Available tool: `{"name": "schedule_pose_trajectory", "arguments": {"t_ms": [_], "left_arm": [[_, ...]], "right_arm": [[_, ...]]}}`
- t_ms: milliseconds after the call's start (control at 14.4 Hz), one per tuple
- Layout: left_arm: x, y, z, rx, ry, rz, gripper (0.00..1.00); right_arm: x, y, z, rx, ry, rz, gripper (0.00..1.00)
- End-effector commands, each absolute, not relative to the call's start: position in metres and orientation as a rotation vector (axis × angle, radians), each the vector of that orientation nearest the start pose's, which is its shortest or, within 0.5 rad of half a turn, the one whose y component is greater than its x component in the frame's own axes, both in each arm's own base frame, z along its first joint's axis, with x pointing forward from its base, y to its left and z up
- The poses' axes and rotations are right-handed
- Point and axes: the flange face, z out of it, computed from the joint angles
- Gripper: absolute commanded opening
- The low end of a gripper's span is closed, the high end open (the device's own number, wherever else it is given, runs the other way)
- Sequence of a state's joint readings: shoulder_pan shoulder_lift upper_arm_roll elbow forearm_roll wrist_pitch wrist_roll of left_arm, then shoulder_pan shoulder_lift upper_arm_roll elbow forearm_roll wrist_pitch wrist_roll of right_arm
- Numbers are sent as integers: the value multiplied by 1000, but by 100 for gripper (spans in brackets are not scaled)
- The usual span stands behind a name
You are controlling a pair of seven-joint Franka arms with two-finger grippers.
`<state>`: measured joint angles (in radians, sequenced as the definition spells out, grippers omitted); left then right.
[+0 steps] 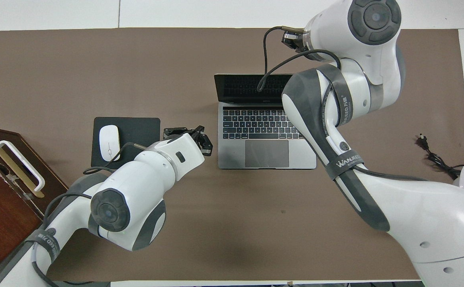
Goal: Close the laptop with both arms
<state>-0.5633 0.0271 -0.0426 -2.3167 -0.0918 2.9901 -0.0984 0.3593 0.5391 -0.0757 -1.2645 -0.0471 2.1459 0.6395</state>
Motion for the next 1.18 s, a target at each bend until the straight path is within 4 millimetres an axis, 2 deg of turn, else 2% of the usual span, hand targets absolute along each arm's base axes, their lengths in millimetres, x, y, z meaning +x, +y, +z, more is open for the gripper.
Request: {"name": "schedule_pose_trajectory", "arguments": {"t_ms": [0, 347, 555, 763, 971, 1109], "left_arm": [[464, -315, 392, -3119, 786, -1073, 0], [445, -350, 331, -3067, 925, -1162, 0], [438, -359, 300, -3046, 965, -1195, 0], [425, -353, 283, -3015, 1021, -1183, 0], [407, -338, 266, -2997, 1043, -1167, 0], [400, -338, 263, -2990, 1068, -1150, 0]], "right_arm": [[709, 216, 484, -2983, 468, -554, 0], [708, 213, 480, -2996, 440, -545, 0], [707, 210, 476, -3011, 400, -533, 0], [708, 207, 476, -3011, 404, -530, 0], [707, 197, 471, -3026, 370, -512, 0], [707, 197, 470, -3027, 370, -510, 0]]}}
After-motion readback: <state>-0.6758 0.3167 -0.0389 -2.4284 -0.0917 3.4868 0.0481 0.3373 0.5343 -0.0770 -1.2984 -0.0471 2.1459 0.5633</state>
